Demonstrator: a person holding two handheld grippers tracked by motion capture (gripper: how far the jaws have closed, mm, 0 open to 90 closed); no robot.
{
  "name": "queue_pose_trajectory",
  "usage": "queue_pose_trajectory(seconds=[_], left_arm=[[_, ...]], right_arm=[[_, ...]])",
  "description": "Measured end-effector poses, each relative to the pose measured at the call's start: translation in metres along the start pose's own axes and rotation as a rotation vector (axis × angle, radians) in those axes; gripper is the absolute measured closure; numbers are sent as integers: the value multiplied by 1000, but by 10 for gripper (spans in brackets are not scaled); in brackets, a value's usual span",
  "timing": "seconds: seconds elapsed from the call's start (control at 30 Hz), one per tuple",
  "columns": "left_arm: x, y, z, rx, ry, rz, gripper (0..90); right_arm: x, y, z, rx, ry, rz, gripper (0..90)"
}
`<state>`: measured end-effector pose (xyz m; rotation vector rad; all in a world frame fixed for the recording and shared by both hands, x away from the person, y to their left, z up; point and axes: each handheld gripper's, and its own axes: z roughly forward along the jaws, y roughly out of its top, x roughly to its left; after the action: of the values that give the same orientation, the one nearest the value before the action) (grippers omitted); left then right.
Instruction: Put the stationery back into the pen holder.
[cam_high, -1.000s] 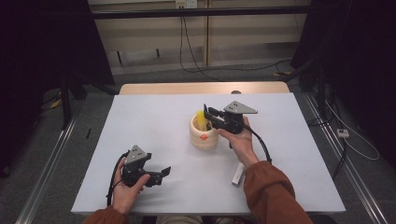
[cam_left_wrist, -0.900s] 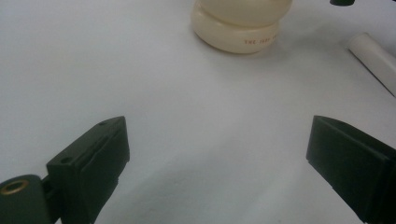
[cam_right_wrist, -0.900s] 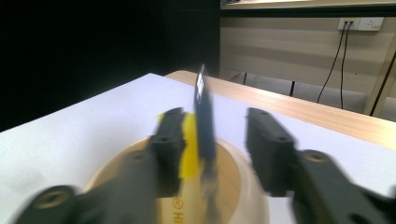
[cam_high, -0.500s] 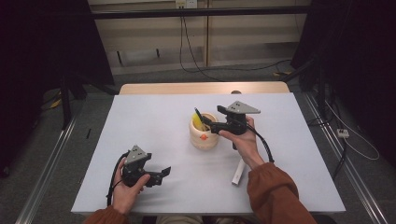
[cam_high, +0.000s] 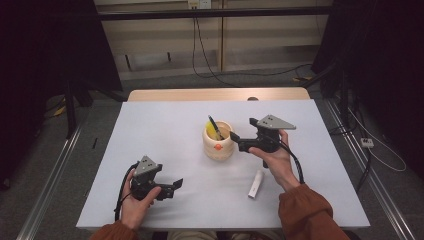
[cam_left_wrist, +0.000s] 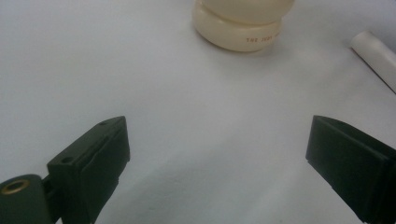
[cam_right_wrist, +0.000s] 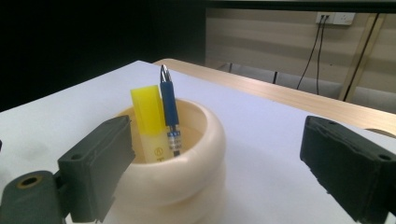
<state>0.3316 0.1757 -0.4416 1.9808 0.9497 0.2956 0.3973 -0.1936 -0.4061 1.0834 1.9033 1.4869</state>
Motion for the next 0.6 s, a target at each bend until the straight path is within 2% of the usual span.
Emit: queue_pose_trajectory(seconds=[0.07, 0.17, 0.33, 0.47, 0.6], left_arm=[[0, 0, 0, -1, 1, -1, 61], [0, 0, 0, 0, 1, -3, 62], [0, 0, 0, 4, 1, -3, 62], [0, 0, -2, -11, 7, -4, 72], [-1, 0, -1, 1, 6, 0, 72]], right_arm=[[-2, 0, -6, 11, 0, 5, 57], [-3, -3, -16, 7, -13, 2, 70], [-5, -16, -33, 22, -26, 6, 66], [-11, -26, -49, 39, -44, 7, 62], [-18, -35, -67, 41, -78, 12, 62]])
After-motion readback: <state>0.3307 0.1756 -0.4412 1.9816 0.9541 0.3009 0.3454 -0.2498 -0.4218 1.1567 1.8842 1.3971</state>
